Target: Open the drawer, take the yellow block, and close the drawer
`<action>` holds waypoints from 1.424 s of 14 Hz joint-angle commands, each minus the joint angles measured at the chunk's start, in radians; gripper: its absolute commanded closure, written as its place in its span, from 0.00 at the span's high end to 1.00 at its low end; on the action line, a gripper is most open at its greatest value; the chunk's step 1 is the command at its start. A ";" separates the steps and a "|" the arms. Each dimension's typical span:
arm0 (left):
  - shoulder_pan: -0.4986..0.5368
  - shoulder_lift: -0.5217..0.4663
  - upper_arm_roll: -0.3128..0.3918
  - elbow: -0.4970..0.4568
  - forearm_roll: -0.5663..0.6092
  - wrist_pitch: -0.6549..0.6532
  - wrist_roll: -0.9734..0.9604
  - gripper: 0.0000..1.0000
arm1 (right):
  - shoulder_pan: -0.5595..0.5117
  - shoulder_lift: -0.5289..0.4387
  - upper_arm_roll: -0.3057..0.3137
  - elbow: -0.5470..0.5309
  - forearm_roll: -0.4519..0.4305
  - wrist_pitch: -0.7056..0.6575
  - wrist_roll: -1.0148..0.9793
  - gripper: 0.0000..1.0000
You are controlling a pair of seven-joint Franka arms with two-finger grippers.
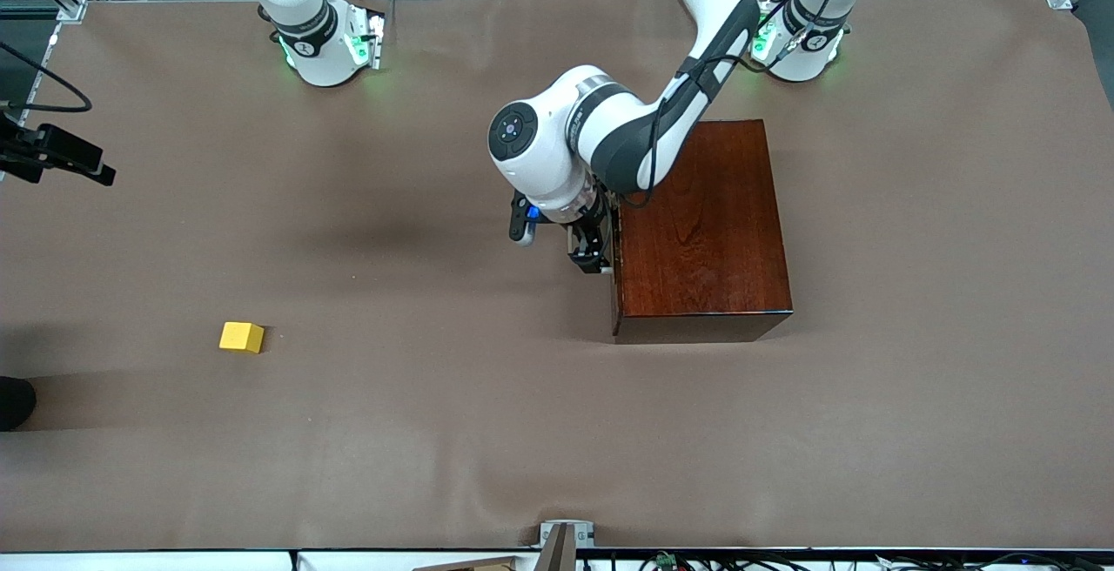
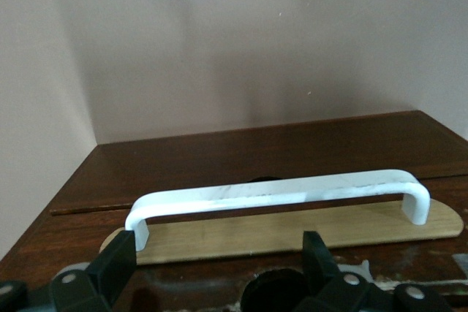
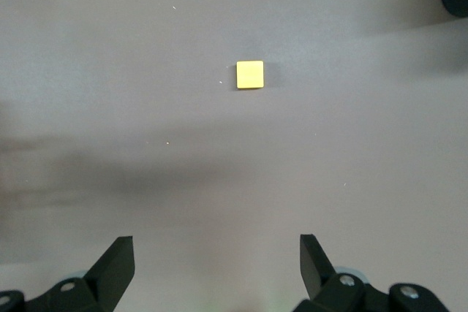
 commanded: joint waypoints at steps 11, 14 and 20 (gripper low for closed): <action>0.001 -0.227 0.000 -0.022 -0.049 0.035 -0.761 1.00 | -0.013 -0.023 0.000 -0.009 -0.022 -0.014 -0.043 1.00; 0.069 -0.333 0.018 -0.027 -0.066 -0.019 -0.830 1.00 | -0.009 -0.018 0.004 -0.008 -0.026 -0.016 -0.046 1.00; 0.368 -0.478 0.015 -0.030 -0.156 -0.175 -0.816 1.00 | -0.006 -0.016 0.006 -0.006 -0.023 -0.014 -0.045 1.00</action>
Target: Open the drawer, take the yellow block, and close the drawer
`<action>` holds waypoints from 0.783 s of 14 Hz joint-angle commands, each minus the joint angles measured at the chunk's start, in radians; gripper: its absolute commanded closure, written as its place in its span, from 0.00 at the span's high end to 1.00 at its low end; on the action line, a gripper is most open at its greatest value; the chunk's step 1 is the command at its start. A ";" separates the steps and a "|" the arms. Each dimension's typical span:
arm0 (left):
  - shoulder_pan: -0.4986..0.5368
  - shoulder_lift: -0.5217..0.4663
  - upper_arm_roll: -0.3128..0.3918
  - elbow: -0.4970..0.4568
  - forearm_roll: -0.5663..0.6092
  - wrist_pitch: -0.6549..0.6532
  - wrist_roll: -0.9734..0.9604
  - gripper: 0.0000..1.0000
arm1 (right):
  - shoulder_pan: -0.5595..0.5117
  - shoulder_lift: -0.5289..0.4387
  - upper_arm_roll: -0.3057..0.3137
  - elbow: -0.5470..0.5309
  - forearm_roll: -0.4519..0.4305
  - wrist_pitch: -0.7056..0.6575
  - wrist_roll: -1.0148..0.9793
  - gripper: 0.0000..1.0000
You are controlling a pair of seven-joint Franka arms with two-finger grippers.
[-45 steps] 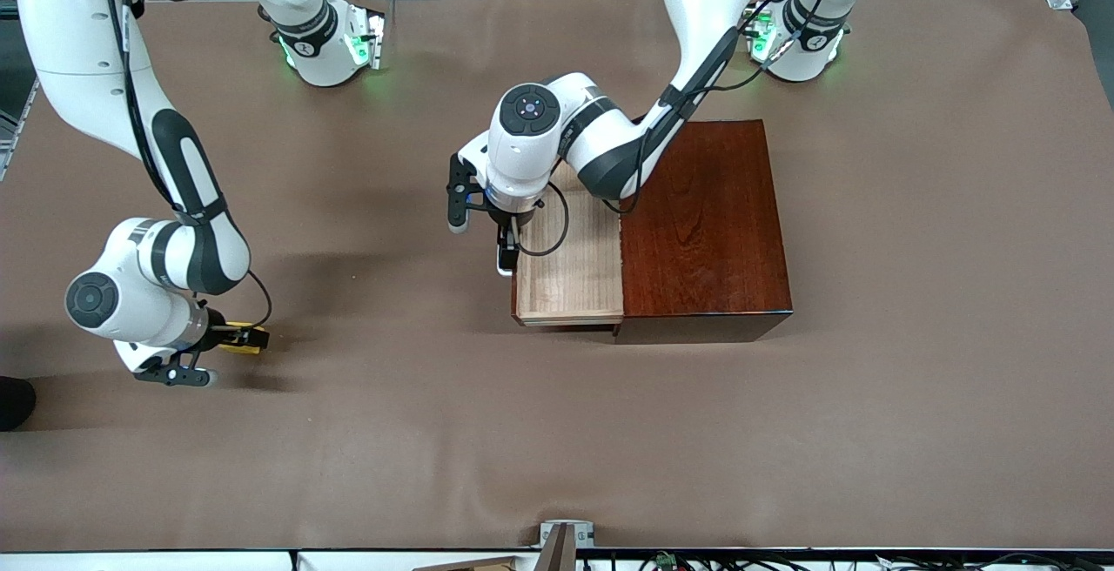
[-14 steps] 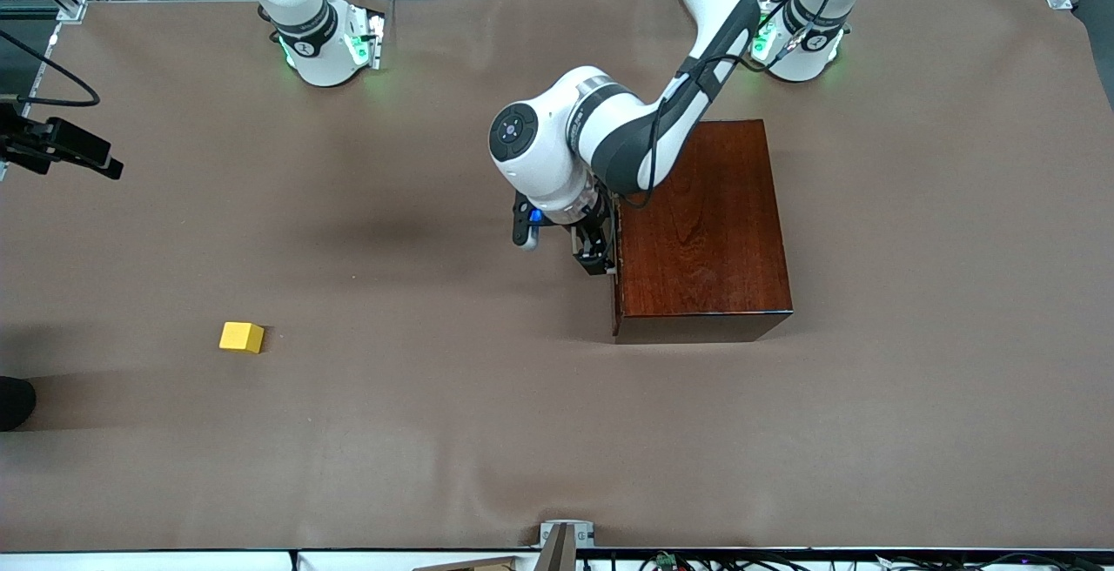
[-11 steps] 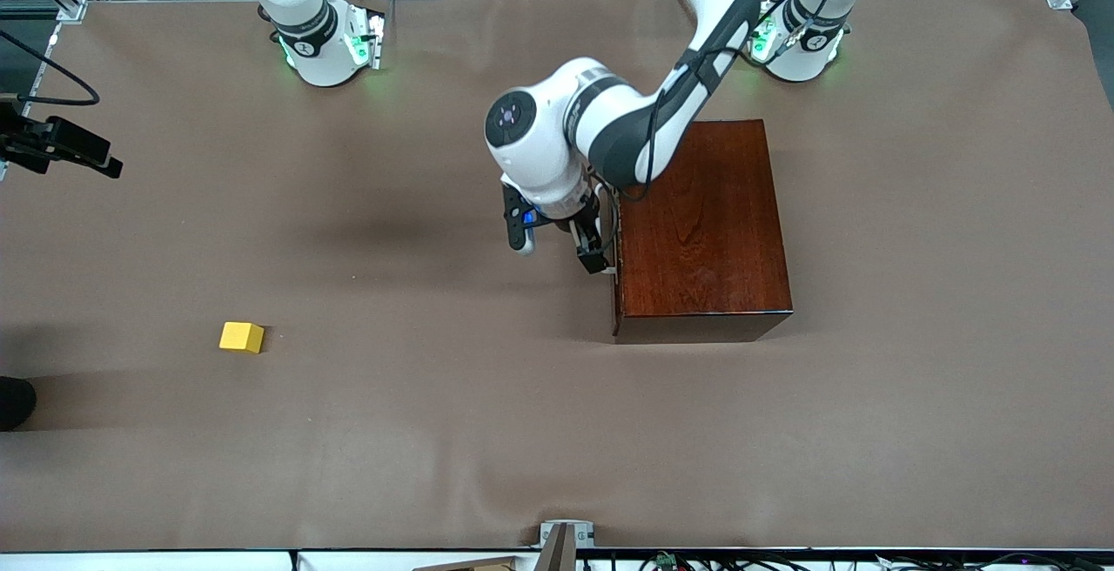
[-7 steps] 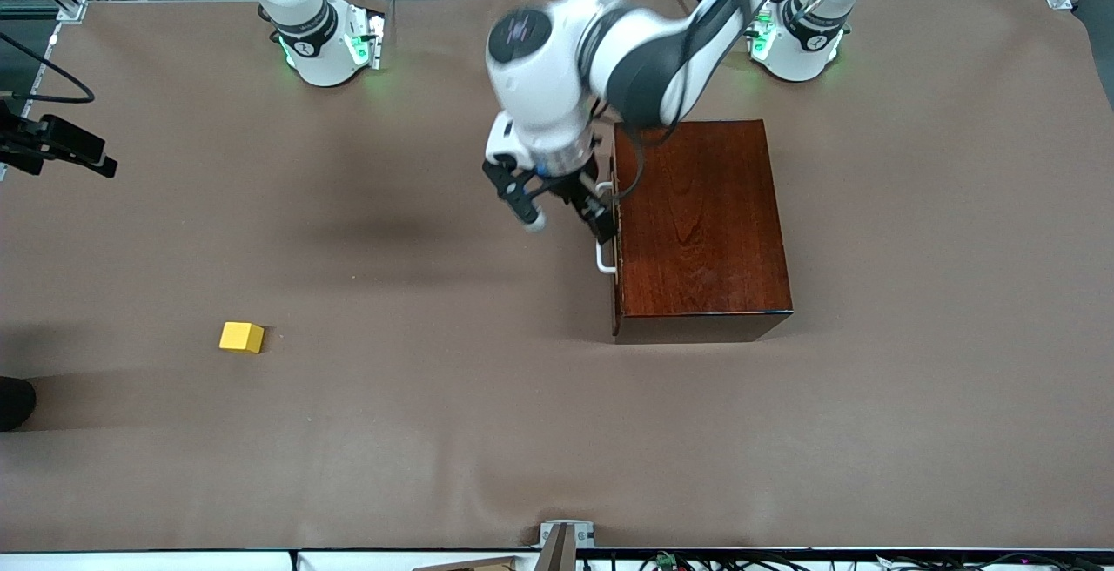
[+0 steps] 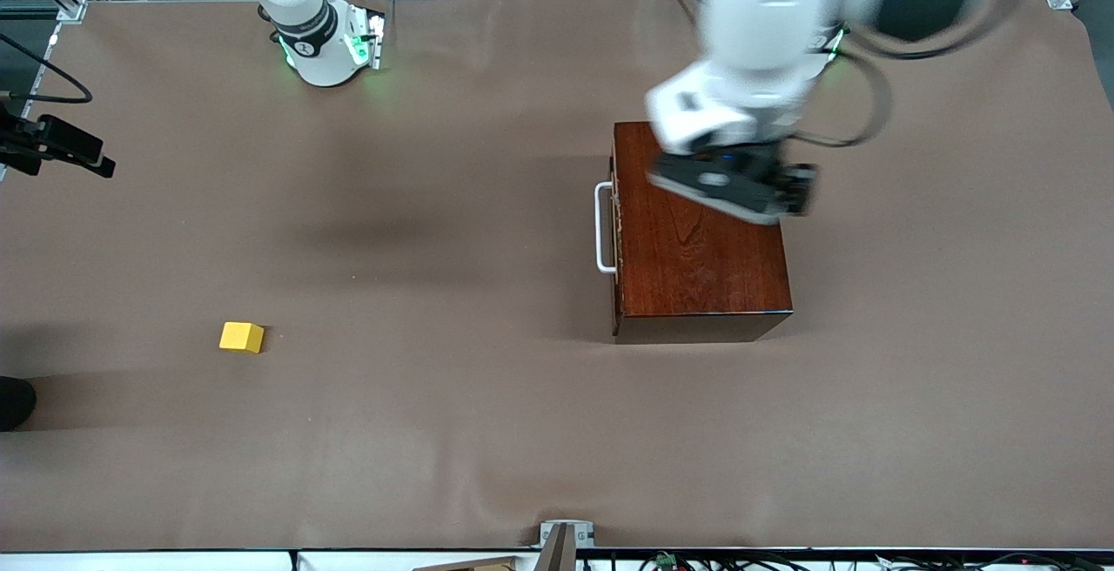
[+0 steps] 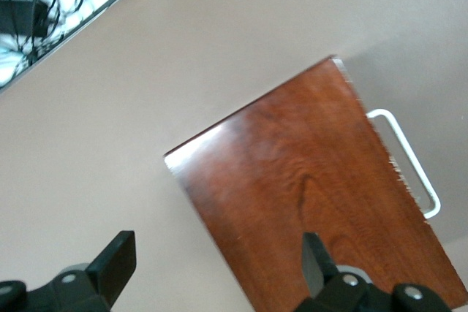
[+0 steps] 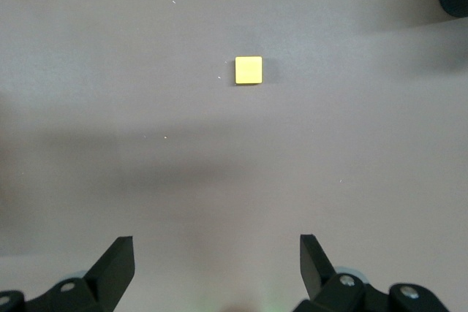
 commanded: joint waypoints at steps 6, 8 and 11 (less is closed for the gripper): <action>0.349 -0.080 -0.013 -0.062 -0.129 -0.080 -0.004 1.00 | -0.001 -0.006 0.007 -0.005 -0.006 0.004 -0.010 1.00; 0.383 -0.087 -0.015 -0.065 -0.132 -0.077 -0.002 1.00 | -0.004 -0.006 0.005 -0.003 -0.009 0.004 -0.010 1.00; 0.432 -0.139 -0.008 -0.129 -0.208 -0.036 -0.002 1.00 | -0.012 -0.006 0.005 -0.003 -0.011 0.004 -0.010 1.00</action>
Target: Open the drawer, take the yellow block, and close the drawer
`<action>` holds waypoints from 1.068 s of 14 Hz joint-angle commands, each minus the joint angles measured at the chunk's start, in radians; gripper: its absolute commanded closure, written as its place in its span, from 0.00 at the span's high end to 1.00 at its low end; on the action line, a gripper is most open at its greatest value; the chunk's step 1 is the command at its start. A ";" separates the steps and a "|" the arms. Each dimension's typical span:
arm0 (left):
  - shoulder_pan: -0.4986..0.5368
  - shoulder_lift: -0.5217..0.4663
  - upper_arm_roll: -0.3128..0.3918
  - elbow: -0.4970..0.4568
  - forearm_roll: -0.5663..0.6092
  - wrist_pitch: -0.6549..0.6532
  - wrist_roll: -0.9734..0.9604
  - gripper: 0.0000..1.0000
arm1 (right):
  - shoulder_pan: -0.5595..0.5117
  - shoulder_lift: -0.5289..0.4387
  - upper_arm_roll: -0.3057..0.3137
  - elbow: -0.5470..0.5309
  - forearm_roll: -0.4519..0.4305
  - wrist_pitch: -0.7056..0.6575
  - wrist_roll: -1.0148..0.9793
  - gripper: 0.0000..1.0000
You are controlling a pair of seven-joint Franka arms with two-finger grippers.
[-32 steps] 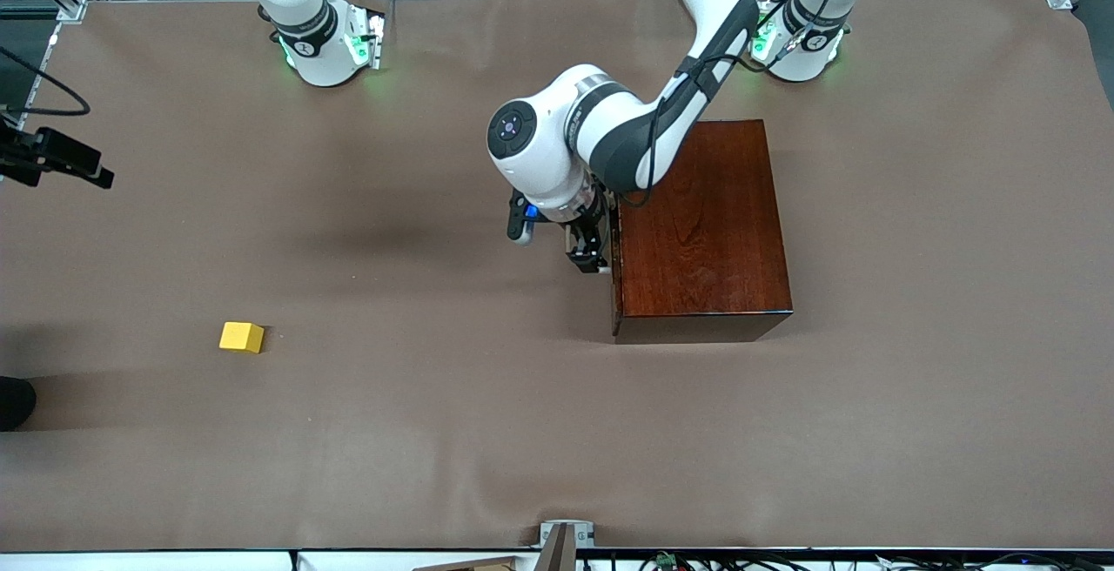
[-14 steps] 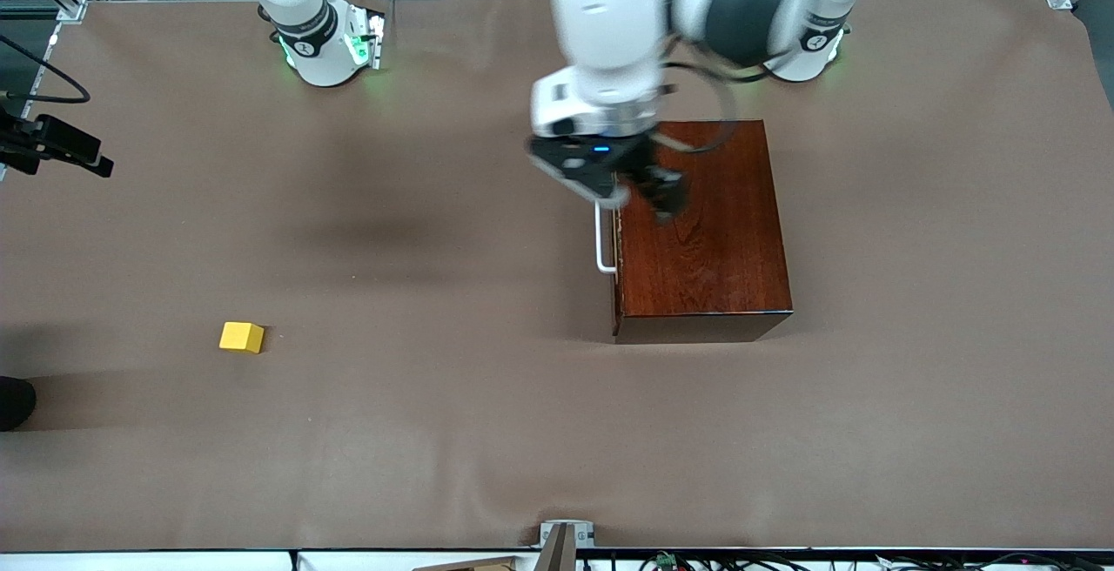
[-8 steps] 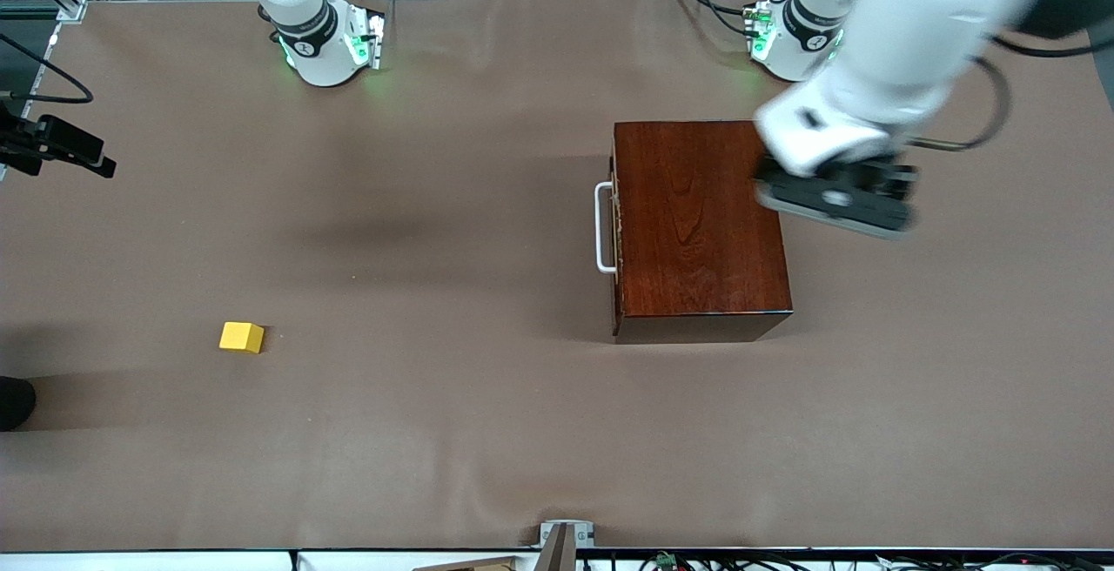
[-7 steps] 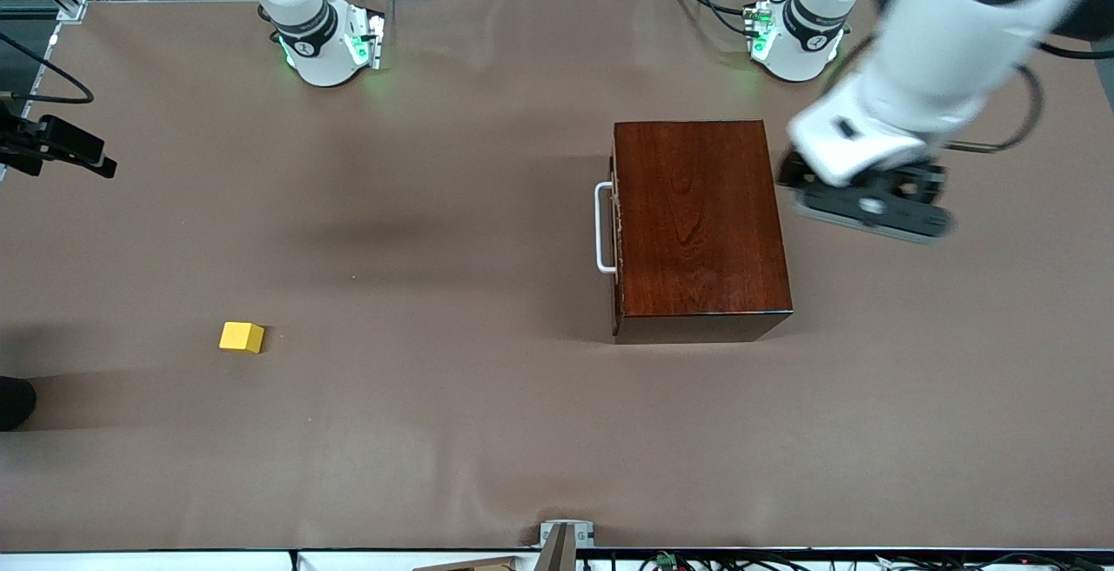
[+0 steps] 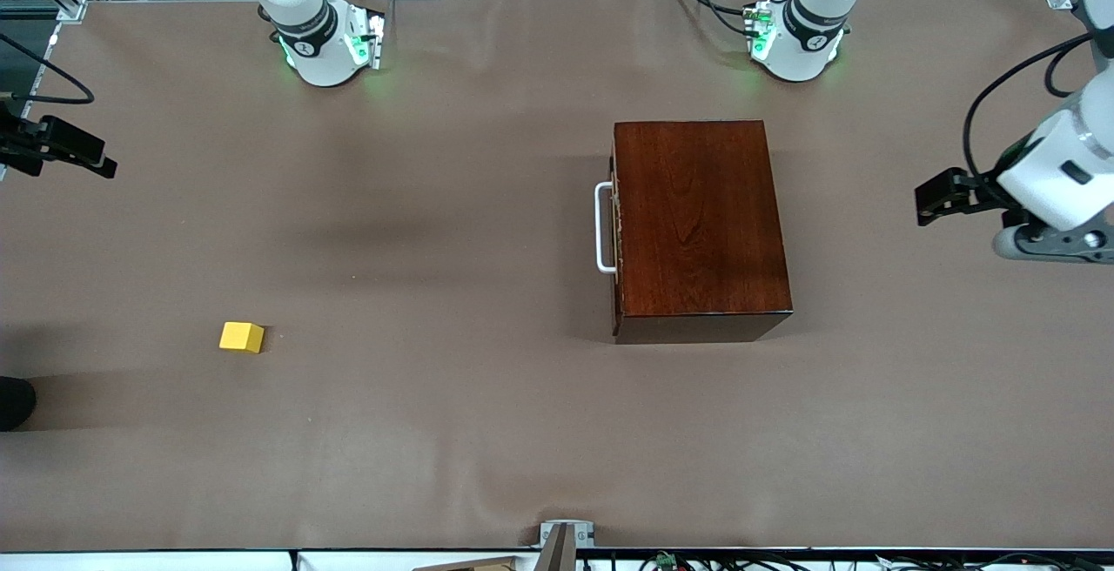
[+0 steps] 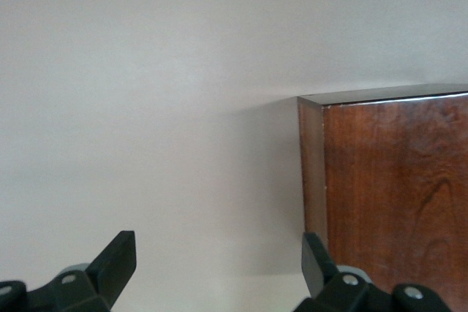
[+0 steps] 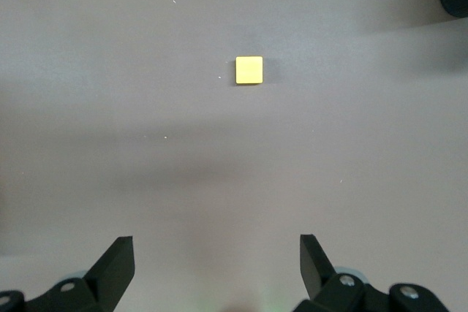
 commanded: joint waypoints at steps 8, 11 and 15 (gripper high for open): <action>0.045 -0.153 -0.002 -0.196 -0.053 0.092 -0.024 1.00 | 0.000 -0.006 0.005 0.018 -0.005 0.005 -0.010 1.00; 0.045 -0.149 -0.004 -0.193 -0.053 0.089 -0.021 1.00 | 0.012 -0.004 0.007 0.018 -0.020 0.010 -0.010 1.00; 0.045 -0.144 -0.004 -0.193 -0.051 0.086 -0.027 1.00 | 0.004 -0.004 0.007 0.018 -0.022 0.011 -0.010 1.00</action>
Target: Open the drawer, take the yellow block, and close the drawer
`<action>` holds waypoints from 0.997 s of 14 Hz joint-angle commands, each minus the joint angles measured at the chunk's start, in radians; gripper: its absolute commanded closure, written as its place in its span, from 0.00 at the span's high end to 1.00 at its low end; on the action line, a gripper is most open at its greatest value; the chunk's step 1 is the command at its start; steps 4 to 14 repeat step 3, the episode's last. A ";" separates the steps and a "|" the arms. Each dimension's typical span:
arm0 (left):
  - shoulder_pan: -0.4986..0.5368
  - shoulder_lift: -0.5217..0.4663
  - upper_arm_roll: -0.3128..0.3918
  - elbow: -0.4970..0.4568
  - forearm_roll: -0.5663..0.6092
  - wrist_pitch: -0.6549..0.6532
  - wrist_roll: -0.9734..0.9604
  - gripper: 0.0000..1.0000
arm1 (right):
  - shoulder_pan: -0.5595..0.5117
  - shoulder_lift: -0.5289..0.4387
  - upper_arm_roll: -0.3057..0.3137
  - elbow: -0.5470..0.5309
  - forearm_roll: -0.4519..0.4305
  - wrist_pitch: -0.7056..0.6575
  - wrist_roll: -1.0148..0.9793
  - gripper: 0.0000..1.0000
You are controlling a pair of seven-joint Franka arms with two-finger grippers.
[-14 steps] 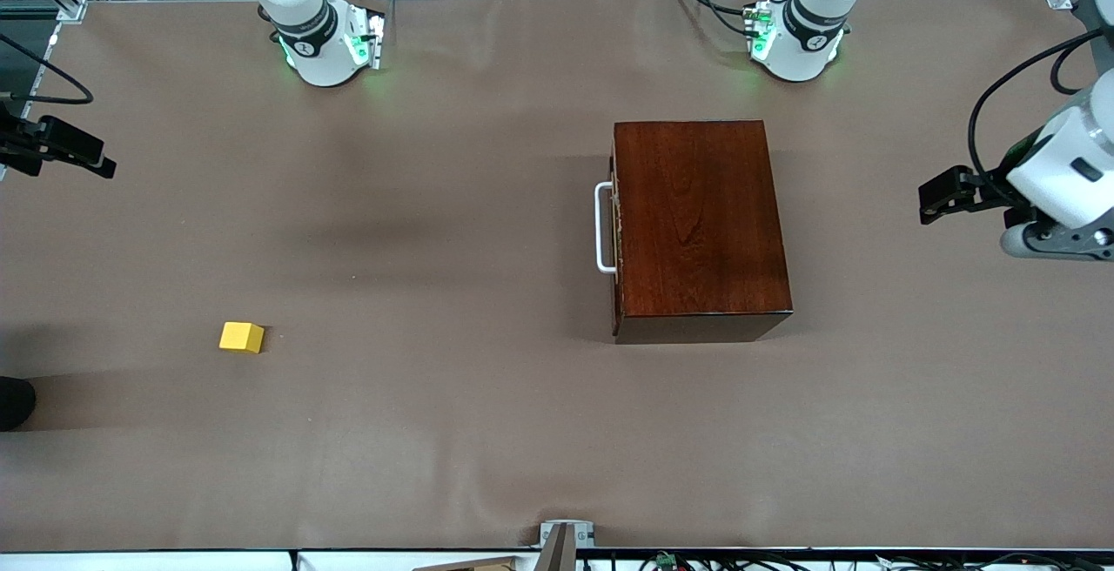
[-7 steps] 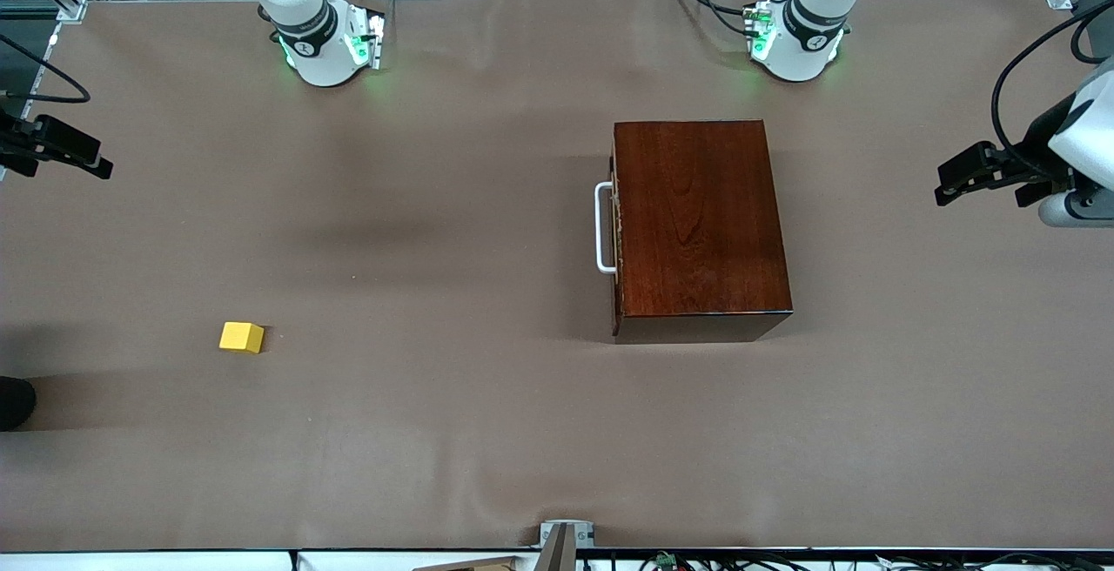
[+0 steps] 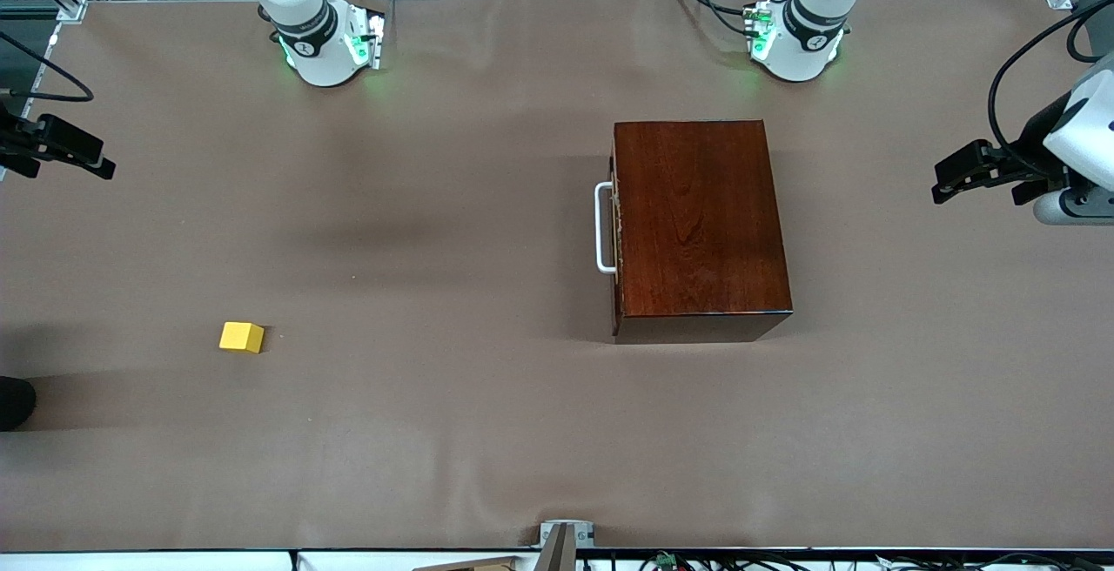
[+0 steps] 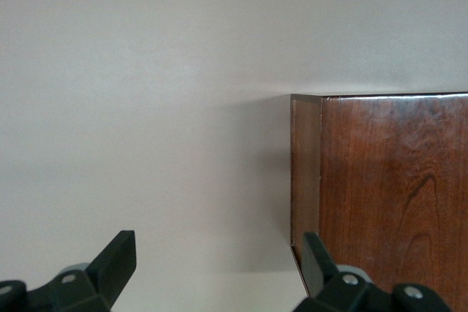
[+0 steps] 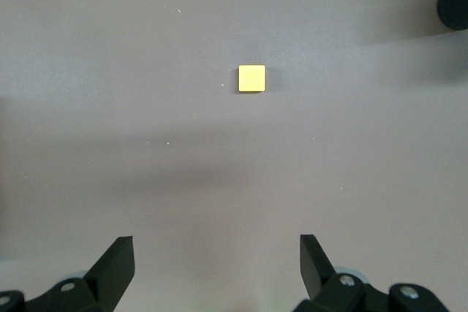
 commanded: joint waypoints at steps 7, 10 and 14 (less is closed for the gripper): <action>0.003 -0.014 -0.004 -0.019 -0.013 0.012 -0.006 1.00 | -0.006 -0.004 0.001 0.006 -0.020 0.002 -0.010 1.00; 0.003 -0.014 -0.004 -0.019 -0.013 0.012 -0.006 1.00 | -0.006 -0.004 0.001 0.006 -0.020 0.002 -0.010 1.00; 0.003 -0.014 -0.004 -0.019 -0.013 0.012 -0.006 1.00 | -0.006 -0.004 0.001 0.006 -0.020 0.002 -0.010 1.00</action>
